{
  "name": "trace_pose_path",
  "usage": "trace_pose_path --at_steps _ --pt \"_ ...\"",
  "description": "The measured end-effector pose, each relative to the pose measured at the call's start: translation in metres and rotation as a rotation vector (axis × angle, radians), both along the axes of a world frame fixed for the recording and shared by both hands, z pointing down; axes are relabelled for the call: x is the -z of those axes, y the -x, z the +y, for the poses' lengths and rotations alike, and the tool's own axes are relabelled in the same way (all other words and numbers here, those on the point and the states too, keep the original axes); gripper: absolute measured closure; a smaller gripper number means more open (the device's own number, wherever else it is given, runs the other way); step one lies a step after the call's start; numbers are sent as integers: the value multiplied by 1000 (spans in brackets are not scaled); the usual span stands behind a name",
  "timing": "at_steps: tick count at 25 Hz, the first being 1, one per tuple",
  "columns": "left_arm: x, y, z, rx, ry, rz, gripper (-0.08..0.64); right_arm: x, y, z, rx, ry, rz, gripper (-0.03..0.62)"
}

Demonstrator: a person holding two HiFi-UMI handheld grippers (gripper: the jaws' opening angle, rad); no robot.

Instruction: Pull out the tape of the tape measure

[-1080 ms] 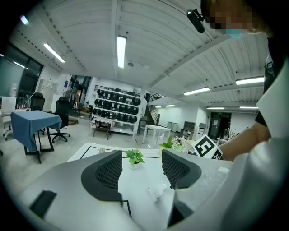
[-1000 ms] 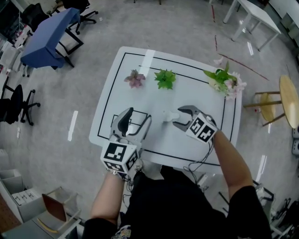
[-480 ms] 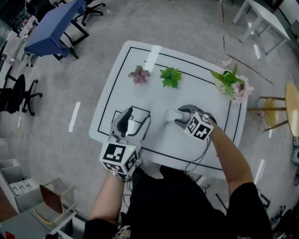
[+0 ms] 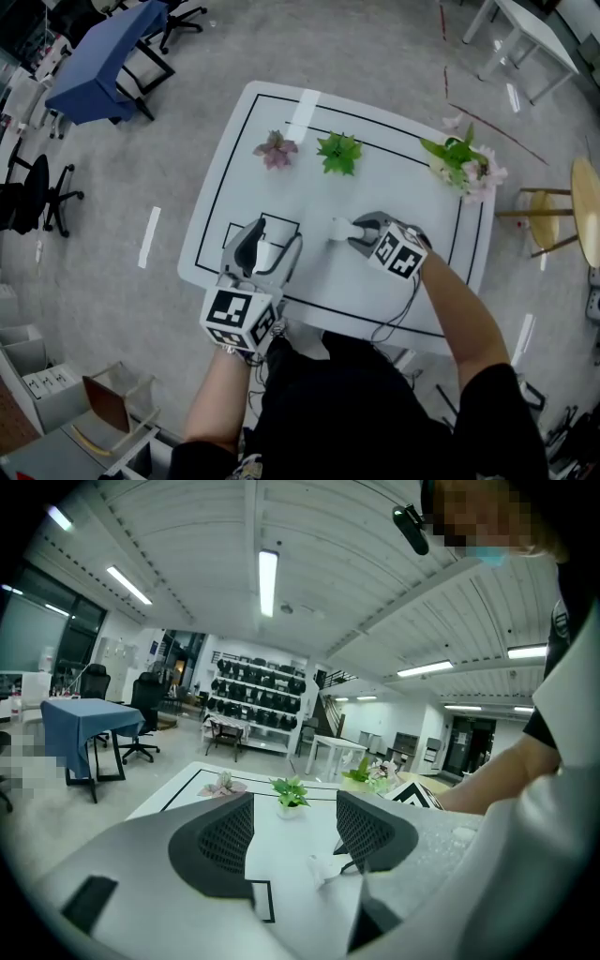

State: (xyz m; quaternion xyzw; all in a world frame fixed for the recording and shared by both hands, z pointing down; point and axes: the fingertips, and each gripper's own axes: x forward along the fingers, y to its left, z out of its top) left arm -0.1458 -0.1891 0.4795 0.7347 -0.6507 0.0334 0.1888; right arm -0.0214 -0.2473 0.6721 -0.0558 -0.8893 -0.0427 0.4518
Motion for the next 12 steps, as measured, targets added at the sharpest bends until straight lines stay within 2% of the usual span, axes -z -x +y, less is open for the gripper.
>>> trace_pose_path --at_steps 12 --pt "9 0 8 -36 -11 5 302 3 -1 -9 -385 79 -50 465"
